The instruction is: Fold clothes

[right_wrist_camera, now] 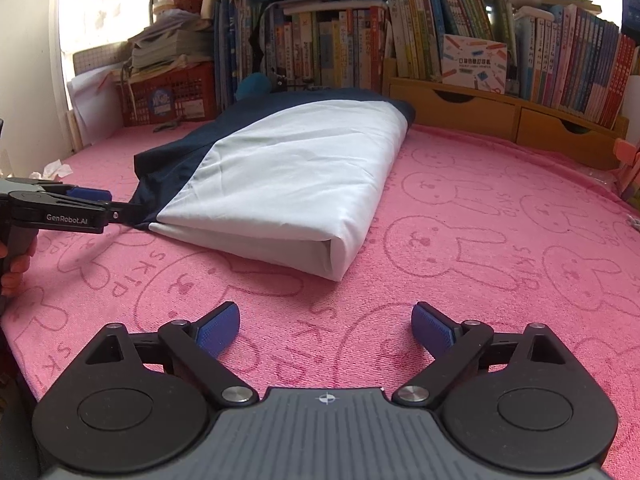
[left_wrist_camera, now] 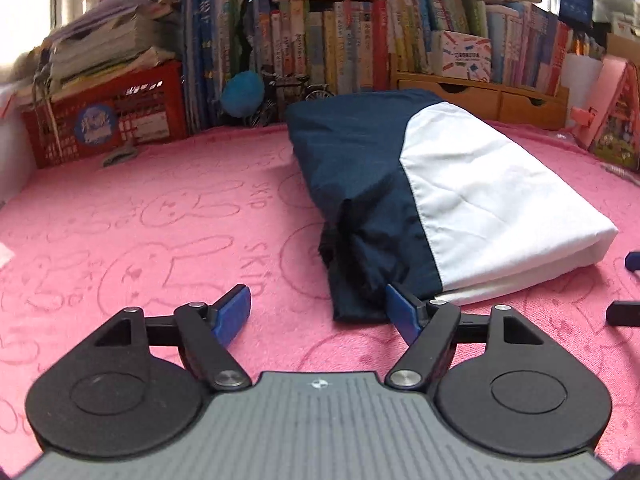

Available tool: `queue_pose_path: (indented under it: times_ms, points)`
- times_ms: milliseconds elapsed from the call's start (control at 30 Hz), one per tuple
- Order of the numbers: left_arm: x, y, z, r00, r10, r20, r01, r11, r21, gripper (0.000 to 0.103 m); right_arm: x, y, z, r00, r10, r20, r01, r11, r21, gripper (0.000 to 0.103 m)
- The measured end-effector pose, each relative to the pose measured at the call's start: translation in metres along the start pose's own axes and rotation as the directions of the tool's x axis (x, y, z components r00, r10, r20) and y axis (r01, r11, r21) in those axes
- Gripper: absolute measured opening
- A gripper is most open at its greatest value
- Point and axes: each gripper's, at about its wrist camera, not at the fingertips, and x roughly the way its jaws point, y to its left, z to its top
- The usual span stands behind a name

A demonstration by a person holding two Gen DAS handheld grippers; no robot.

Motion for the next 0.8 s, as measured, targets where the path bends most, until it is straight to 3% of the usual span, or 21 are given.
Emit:
queue_pose_path:
  times_ms: [200,300,400,500,667,733,800]
  points:
    - [-0.011,-0.007,-0.007,1.000,0.002,0.013,-0.003,0.996,0.084,0.075,-0.001,-0.001,0.006,1.000,-0.004,0.013,0.004,1.000,-0.026,0.097]
    - [-0.020,-0.019,-0.003,0.999,-0.044,0.030,0.039,0.991,0.129,0.076,-0.003,-0.004,0.015,0.998,-0.038,0.057,0.043,0.996,-0.075,0.097]
    - [-0.025,-0.035,-0.001,0.994,-0.094,0.051,0.083,0.978,0.190,0.088,0.001,-0.009,0.022,0.996,-0.033,0.077,0.042,0.992,-0.115,0.099]
    - [-0.016,-0.048,-0.003,0.994,-0.096,0.050,0.082,0.969,0.232,0.089,0.008,-0.013,0.024,0.997,0.000,0.072,0.010,0.991,-0.135,0.100]
    - [0.002,-0.038,-0.002,0.994,-0.106,-0.015,0.107,0.987,0.121,0.099,0.022,-0.004,0.021,0.999,0.023,-0.030,-0.028,0.984,-0.175,0.103]
    - [0.005,-0.031,0.000,0.991,-0.132,-0.034,0.134,0.988,0.076,0.103,0.024,-0.006,0.018,0.998,0.047,-0.040,-0.051,0.992,-0.114,0.103]
    - [0.005,-0.033,-0.001,0.992,-0.120,-0.038,0.123,0.988,0.094,0.103,0.023,-0.011,0.018,0.997,0.063,-0.041,-0.066,0.995,-0.073,0.103]
